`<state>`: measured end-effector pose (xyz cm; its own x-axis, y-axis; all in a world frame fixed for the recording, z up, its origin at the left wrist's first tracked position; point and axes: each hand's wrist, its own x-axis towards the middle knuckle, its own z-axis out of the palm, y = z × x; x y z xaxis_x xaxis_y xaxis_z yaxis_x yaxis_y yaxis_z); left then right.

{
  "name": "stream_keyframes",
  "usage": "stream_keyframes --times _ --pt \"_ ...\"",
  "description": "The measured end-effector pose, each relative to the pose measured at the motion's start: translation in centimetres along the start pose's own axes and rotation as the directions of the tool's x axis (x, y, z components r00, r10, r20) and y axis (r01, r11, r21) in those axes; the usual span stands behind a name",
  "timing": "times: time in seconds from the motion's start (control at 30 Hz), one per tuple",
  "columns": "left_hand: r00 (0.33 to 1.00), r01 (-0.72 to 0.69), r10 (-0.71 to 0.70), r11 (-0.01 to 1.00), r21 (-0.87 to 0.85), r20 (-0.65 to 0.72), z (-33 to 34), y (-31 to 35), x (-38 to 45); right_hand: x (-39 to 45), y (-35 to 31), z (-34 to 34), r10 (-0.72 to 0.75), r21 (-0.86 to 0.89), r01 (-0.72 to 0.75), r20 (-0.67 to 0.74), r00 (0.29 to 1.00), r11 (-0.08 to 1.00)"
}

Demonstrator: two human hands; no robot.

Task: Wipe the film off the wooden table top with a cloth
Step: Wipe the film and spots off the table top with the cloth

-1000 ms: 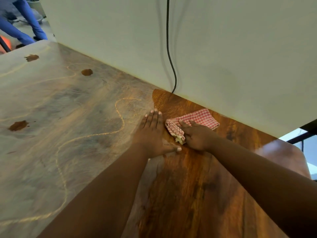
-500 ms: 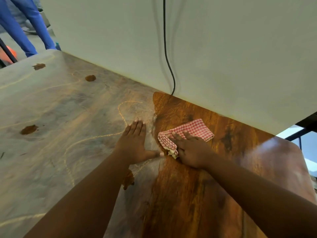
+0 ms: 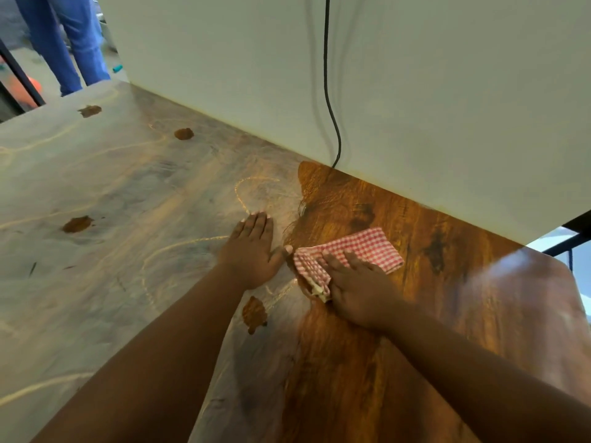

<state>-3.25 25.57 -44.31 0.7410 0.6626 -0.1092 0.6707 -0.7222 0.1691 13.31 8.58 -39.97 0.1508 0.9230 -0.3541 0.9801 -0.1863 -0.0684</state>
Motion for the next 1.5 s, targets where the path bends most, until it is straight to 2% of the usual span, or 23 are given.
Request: stream_keyframes --times 0.1,0.2,0.33,0.47,0.6,0.73,0.83,0.93,1.0,1.1,1.23,1.33,1.43,1.5 --pt "1.0 0.013 -0.013 1.0 -0.005 -0.006 0.0 0.0 0.0 1.9 1.1 -1.8 0.14 -0.019 -0.139 0.067 0.988 0.99" --pt "1.0 -0.005 0.005 0.999 -0.037 0.0 -0.2 -0.3 0.1 4.3 -1.7 -2.3 0.205 0.017 -0.207 0.07 0.976 0.978" --pt "0.998 -0.056 0.058 0.996 -0.074 0.022 -0.9 -1.5 0.1 3.0 -5.2 -0.2 0.09 -0.012 -0.091 -0.027 0.996 0.996" --pt "0.994 -0.094 0.097 0.994 -0.064 0.053 -1.5 -2.5 0.0 -1.1 -4.9 1.7 -0.003 -0.01 0.003 -0.029 1.0 1.0" --pt "0.995 -0.096 0.096 0.995 -0.025 0.033 -1.2 -2.5 -0.3 -2.3 -5.0 1.9 0.028 -0.017 -0.028 -0.003 1.0 0.999" --pt "0.997 -0.08 0.079 0.995 -0.061 -0.014 -0.8 -2.3 -0.5 0.5 -9.4 1.0 0.073 0.018 -0.073 -0.004 0.997 0.997" --pt "0.995 -0.095 0.096 0.992 -0.083 0.009 -0.8 -2.5 -0.4 -0.9 -11.3 2.1 -0.036 0.003 0.036 -0.04 0.999 0.999" --pt "0.994 -0.113 0.113 0.994 -0.013 0.001 -0.5 -2.6 -0.5 -4.9 -10.5 3.7 -0.126 0.036 0.127 -0.022 0.992 0.991" --pt "0.995 -0.103 0.103 0.995 0.001 -0.011 -0.4 -2.5 -0.6 -6.4 -8.7 3.8 -0.096 0.054 0.096 0.001 0.995 0.994" --pt "0.994 -0.101 0.1 0.995 -0.007 -0.031 -0.3 -2.5 -0.6 -5.5 -6.8 2.6 0.028 0.02 -0.028 0.004 1.0 0.999" --pt "0.994 -0.105 0.104 0.994 -0.018 -0.041 -0.3 -2.4 -0.8 -1.6 -10.8 1.4 0.068 0.021 -0.068 0.013 0.998 0.997" --pt "0.994 -0.106 0.105 0.994 -0.017 -0.036 -0.4 -2.4 -0.8 -2.2 -13.2 2.2 -0.029 0.001 0.029 -0.024 0.999 1.0" --pt "0.993 -0.116 0.115 0.993 -0.008 -0.029 -0.4 -2.5 -0.9 -5.6 -12.4 3.7 -0.156 0.013 0.156 0.003 0.988 0.988" --pt "0.993 -0.114 0.114 0.993 0.0 -0.015 -0.4 -2.5 -1.0 -7.5 -11.1 4.0 -0.154 0.023 0.154 0.018 0.988 0.988"
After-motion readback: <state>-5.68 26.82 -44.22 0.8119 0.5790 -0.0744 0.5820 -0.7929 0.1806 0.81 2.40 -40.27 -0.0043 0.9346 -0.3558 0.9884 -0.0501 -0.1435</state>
